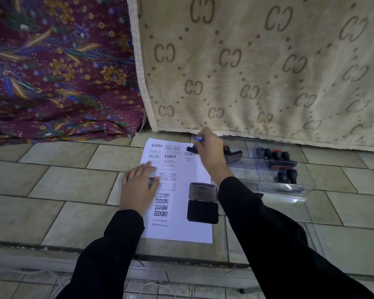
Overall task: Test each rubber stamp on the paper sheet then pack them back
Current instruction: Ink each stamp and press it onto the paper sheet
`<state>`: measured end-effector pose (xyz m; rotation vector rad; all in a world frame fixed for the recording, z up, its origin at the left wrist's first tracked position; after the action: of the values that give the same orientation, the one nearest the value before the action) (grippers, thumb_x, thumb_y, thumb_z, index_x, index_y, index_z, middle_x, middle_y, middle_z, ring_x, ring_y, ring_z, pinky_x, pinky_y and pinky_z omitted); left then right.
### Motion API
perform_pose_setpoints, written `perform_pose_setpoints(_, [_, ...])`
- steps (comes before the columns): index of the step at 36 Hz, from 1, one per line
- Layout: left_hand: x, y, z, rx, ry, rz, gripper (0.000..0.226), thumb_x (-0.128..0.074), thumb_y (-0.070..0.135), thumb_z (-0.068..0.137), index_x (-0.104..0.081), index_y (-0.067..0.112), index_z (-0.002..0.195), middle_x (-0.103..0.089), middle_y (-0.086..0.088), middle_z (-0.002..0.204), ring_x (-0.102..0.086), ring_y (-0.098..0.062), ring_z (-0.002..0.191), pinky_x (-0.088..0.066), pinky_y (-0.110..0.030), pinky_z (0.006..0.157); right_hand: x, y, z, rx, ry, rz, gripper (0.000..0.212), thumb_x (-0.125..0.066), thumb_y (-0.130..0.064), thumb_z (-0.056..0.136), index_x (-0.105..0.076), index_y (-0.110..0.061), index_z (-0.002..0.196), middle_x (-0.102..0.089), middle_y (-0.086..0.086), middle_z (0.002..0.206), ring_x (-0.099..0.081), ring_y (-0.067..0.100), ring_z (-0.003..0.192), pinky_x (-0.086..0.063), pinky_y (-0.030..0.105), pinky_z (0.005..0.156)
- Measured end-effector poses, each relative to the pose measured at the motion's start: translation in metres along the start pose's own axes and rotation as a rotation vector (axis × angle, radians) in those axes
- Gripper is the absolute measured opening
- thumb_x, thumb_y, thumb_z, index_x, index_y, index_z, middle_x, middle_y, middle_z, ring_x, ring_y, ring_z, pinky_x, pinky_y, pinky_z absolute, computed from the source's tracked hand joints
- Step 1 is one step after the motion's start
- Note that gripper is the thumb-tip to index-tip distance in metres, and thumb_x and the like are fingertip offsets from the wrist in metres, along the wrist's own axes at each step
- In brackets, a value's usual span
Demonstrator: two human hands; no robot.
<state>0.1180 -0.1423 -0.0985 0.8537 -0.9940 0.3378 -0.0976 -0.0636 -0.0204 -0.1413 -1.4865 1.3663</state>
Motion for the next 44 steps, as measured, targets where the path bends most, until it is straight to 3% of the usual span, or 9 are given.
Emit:
perform_pose_setpoints(3, [0.0, 0.0, 0.0, -0.002, 0.002, 0.003, 0.03, -0.054, 0.034, 0.092, -0.057, 0.029, 0.121, -0.048, 0.012, 0.141, -0.039, -0.013, 0.13, -0.019, -0.034, 0.109, 0.03, -0.009, -0.001, 0.03, 0.169, 0.138, 0.013, -0.064, -0.004, 0.084, -0.059, -0.01, 0.094, -0.063, 0.002, 0.09, -0.06, 0.008, 0.069, -0.04, 0.004, 0.062])
perform_pose_setpoints(5, [0.0, 0.001, -0.001, 0.0, -0.001, 0.005, 0.03, -0.053, 0.034, 0.092, -0.056, 0.029, 0.121, -0.047, 0.013, 0.142, -0.039, -0.013, 0.13, -0.018, -0.033, 0.11, 0.049, -0.016, -0.005, 0.051, 0.235, 0.2, 0.014, -0.066, -0.008, 0.084, -0.059, -0.013, 0.095, -0.064, -0.004, 0.088, -0.058, -0.005, 0.064, -0.039, -0.001, 0.06])
perform_pose_setpoints(10, [0.002, 0.003, -0.001, 0.01, 0.0, 0.003, 0.03, -0.053, 0.033, 0.091, -0.057, 0.028, 0.121, -0.047, 0.013, 0.142, -0.038, -0.012, 0.131, -0.018, -0.033, 0.11, 0.082, -0.03, -0.031, 0.109, 0.293, 0.229, 0.014, -0.068, -0.011, 0.083, -0.059, -0.015, 0.093, -0.06, -0.019, 0.08, -0.057, -0.01, 0.064, -0.041, 0.0, 0.062])
perform_pose_setpoints(18, [0.0, 0.001, -0.001, 0.02, -0.015, 0.008, 0.031, -0.052, 0.034, 0.092, -0.056, 0.029, 0.122, -0.047, 0.012, 0.143, -0.036, -0.013, 0.132, -0.017, -0.034, 0.111, 0.077, -0.007, -0.099, 0.078, 0.152, 0.261, 0.023, -0.072, -0.012, 0.08, -0.056, -0.027, 0.087, -0.064, -0.018, 0.078, -0.061, -0.006, 0.068, -0.048, 0.007, 0.065])
perform_pose_setpoints(28, [0.001, 0.002, -0.002, 0.012, -0.018, 0.008, 0.03, -0.051, 0.033, 0.092, -0.055, 0.029, 0.122, -0.046, 0.012, 0.143, -0.036, -0.013, 0.132, -0.017, -0.035, 0.112, 0.05, 0.005, -0.156, 0.23, -0.002, 0.062, 0.013, -0.073, -0.009, 0.079, -0.06, -0.008, 0.082, -0.064, -0.004, 0.082, -0.059, 0.005, 0.07, -0.046, 0.007, 0.063])
perform_pose_setpoints(33, [0.002, 0.003, -0.002, 0.006, -0.012, -0.009, 0.03, -0.052, 0.032, 0.092, -0.056, 0.027, 0.122, -0.047, 0.011, 0.143, -0.037, -0.014, 0.132, -0.018, -0.035, 0.111, 0.043, 0.004, -0.168, 0.294, -0.013, 0.02, 0.013, -0.07, -0.006, 0.081, -0.058, -0.01, 0.084, -0.058, -0.005, 0.084, -0.056, 0.008, 0.068, -0.047, 0.014, 0.065])
perform_pose_setpoints(37, [0.002, 0.003, -0.002, 0.008, -0.013, -0.003, 0.03, -0.052, 0.032, 0.092, -0.056, 0.027, 0.122, -0.047, 0.011, 0.143, -0.037, -0.014, 0.132, -0.018, -0.035, 0.111, 0.04, 0.003, -0.173, 0.328, -0.018, -0.036, 0.012, -0.069, -0.008, 0.082, -0.058, -0.011, 0.086, -0.053, -0.008, 0.086, -0.051, 0.005, 0.069, -0.043, 0.012, 0.066])
perform_pose_setpoints(41, [0.001, 0.003, -0.002, 0.007, -0.014, 0.002, 0.029, -0.053, 0.032, 0.092, -0.056, 0.027, 0.121, -0.047, 0.011, 0.143, -0.037, -0.014, 0.132, -0.019, -0.035, 0.111, 0.035, 0.002, -0.177, 0.377, -0.041, -0.098, 0.009, -0.066, -0.009, 0.084, -0.058, -0.009, 0.088, -0.053, -0.003, 0.088, -0.05, 0.009, 0.071, -0.048, 0.024, 0.065])
perform_pose_setpoints(44, [0.002, 0.003, -0.002, 0.006, -0.014, 0.003, 0.03, -0.051, 0.033, 0.093, -0.056, 0.028, 0.122, -0.046, 0.011, 0.143, -0.037, -0.014, 0.132, -0.019, -0.036, 0.111, 0.035, 0.001, -0.171, 0.35, -0.019, -0.085, 0.009, -0.066, -0.007, 0.084, -0.058, -0.009, 0.086, -0.048, -0.01, 0.085, -0.046, 0.005, 0.071, -0.045, 0.02, 0.065])
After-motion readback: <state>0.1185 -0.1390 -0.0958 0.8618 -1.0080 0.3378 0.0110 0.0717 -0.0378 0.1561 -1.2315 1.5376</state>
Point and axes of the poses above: each hand's wrist, its own z-axis towards the middle knuckle, its own x-axis out of the back of the hand, y = z × x, the point moved 5 cm from there along z, towards the middle knuckle
